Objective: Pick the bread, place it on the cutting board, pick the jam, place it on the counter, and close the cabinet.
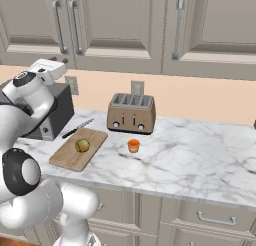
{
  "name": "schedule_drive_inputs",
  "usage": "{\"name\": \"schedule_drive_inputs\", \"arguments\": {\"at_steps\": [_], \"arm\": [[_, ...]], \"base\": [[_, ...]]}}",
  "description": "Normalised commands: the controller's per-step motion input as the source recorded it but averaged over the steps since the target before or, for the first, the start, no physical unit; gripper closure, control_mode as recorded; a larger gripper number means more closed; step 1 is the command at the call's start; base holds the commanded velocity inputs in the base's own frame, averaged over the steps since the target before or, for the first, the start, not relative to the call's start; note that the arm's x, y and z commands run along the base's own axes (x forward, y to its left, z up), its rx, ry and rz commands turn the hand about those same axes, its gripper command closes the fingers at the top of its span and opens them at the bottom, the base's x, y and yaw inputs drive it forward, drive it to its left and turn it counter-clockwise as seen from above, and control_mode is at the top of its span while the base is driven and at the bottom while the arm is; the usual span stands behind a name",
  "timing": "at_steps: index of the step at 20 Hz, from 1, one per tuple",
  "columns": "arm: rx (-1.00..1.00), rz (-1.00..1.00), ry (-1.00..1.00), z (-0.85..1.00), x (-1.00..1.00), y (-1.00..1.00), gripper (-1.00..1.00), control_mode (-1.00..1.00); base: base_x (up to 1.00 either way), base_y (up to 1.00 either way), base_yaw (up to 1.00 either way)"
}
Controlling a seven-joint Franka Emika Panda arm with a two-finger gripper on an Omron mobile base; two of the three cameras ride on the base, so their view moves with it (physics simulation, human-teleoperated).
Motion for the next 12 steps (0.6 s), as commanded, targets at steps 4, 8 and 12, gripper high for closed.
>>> {"name": "schedule_drive_inputs", "arguments": {"at_steps": [4, 8, 12], "arm": [[0.0, 0.0, 0.0, 0.0, 0.26, -0.28, -1.0, -1.0], [0.0, 0.0, 0.0, 0.0, 0.12, -0.16, -1.0, -1.0], [0.0, 0.0, 0.0, 0.0, 0.0, -0.04, -1.0, -1.0]], "base": [[0.0, 0.0, 0.0], [0.0, 0.0, 0.0], [0.0, 0.0, 0.0]]}}
